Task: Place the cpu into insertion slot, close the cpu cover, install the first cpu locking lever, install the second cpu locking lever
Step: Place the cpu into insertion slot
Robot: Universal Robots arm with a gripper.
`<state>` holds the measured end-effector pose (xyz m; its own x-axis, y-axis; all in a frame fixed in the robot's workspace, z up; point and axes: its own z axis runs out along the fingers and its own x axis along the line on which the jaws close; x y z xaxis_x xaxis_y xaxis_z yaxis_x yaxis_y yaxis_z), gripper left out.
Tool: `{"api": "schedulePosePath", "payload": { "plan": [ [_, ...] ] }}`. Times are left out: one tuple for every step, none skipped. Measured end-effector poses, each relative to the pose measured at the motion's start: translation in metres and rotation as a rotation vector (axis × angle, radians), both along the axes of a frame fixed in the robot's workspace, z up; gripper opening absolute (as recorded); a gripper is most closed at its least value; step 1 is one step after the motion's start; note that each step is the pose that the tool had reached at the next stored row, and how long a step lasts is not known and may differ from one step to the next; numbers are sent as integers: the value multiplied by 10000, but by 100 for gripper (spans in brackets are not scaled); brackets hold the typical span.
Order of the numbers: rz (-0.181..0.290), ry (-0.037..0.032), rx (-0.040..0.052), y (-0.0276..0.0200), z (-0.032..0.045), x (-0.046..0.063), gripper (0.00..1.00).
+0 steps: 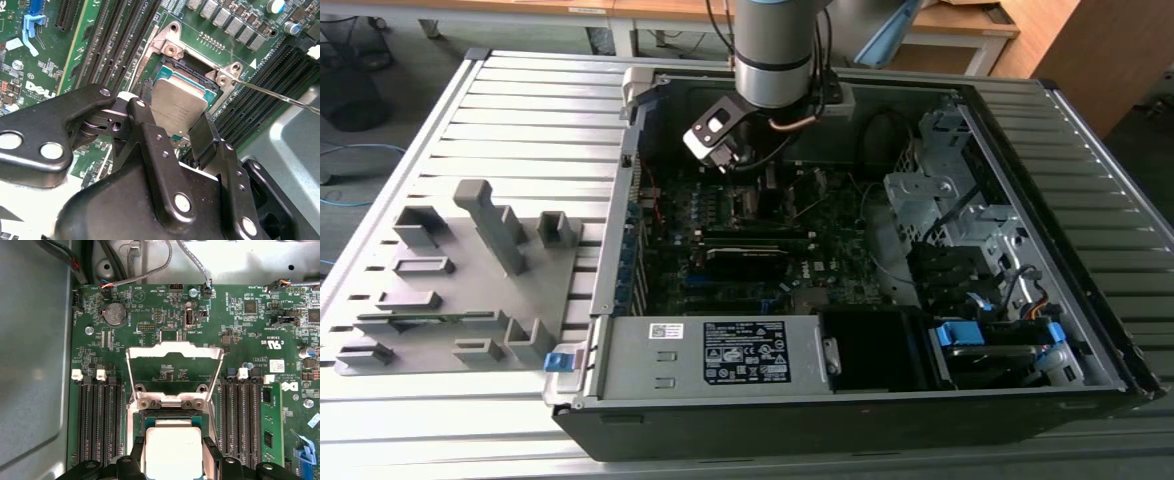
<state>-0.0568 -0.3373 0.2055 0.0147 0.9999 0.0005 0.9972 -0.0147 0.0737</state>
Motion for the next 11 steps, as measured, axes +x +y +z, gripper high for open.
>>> {"api": "schedulePosePath", "payload": {
  "plan": [
    [-1,-1,2,3,-3,0,54],
    [-1,-1,2,5,-8,0,54],
    [-3,0,1,7,-13,0,54],
    [-6,1,-1,9,-19,0,54],
    [-7,1,0,10,-25,0,54],
    [-9,1,0,10,-29,0,54],
    [-10,1,-1,10,-33,0,54],
    [-10,1,-1,11,-35,0,54],
    [-11,1,0,11,-39,-1,54],
    [-11,0,-1,11,-42,-2,54],
    [-11,1,-1,11,-44,-4,54]
  ]
}}
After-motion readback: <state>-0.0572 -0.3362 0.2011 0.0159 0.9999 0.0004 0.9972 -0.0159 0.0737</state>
